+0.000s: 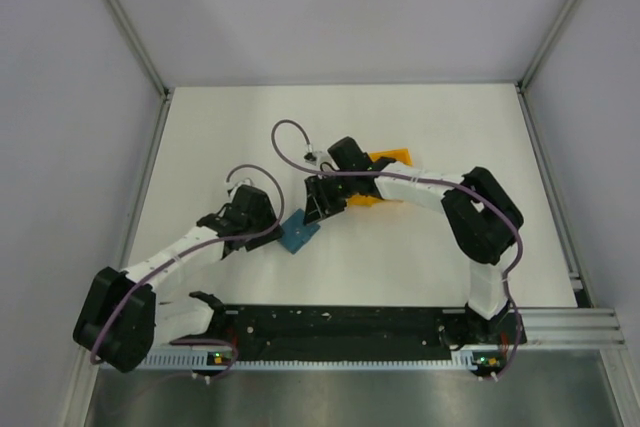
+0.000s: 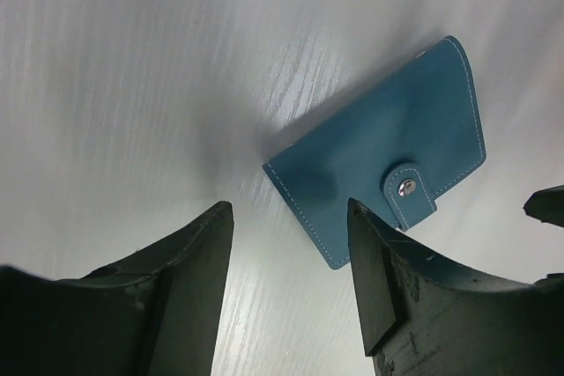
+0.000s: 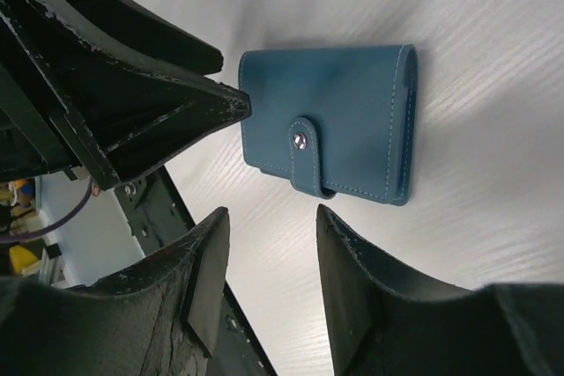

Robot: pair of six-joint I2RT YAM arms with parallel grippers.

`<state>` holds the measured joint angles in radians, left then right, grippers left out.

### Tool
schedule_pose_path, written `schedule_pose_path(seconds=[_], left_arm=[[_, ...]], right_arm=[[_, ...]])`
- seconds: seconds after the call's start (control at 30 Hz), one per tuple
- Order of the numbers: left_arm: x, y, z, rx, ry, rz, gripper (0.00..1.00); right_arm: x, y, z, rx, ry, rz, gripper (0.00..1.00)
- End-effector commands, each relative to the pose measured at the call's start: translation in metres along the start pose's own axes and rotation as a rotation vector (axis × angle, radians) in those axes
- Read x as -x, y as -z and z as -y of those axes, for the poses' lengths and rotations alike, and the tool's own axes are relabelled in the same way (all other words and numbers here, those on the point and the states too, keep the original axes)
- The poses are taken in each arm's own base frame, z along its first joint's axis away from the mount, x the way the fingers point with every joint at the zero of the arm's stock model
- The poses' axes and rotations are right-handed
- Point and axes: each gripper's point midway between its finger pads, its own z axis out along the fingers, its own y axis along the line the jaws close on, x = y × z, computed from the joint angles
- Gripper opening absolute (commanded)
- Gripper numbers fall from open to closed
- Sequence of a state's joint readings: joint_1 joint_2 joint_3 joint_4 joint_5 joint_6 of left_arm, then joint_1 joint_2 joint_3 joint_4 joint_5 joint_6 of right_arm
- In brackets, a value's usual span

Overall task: Put the credit cards into the card holder
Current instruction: Open the card holder at the center of the board.

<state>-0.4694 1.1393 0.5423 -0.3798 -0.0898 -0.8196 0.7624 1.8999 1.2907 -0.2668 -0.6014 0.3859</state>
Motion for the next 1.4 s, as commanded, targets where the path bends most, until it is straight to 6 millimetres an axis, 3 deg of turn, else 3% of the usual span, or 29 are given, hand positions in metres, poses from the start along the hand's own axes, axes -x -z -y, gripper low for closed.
schedule_pose_path(seconds=[0.0,0.23,0.43,0.73,0.87,1.1,1.17,1.23,1.37], left_arm=[[0.005,-0.008,0.015,-0.059,0.01,0.008,0.59],[-0.009,-0.02,0.007,-0.023,0.015,-0.055,0.57],[-0.019,-0.027,-0.002,0.006,0.003,-0.089,0.53],[-0.029,-0.032,-0.007,0.008,-0.01,-0.118,0.42],[-0.031,-0.034,-0.007,0.003,0.004,-0.117,0.37],[-0.043,-0.038,-0.005,-0.024,0.044,-0.163,0.18],[-0.048,-0.038,-0.006,-0.029,0.059,-0.173,0.13],[-0.05,-0.039,-0.007,-0.033,0.07,-0.176,0.09],[-0.055,-0.039,-0.01,-0.029,0.081,-0.183,0.01]], right_arm=[[0.008,-0.011,-0.008,0.086,0.005,-0.008,0.44],[0.002,-0.033,0.0,0.136,-0.029,-0.031,0.45],[0.003,-0.032,0.002,0.121,-0.035,-0.009,0.46],[-0.021,-0.055,0.02,0.113,-0.123,-0.087,0.46],[-0.041,-0.062,0.021,0.108,-0.162,-0.129,0.43],[-0.064,-0.078,0.017,0.074,-0.227,-0.167,0.38],[-0.065,-0.082,0.014,0.068,-0.255,-0.159,0.36],[-0.06,-0.085,0.01,0.089,-0.289,-0.129,0.24],[-0.056,-0.09,0.011,0.094,-0.361,-0.089,0.18]])
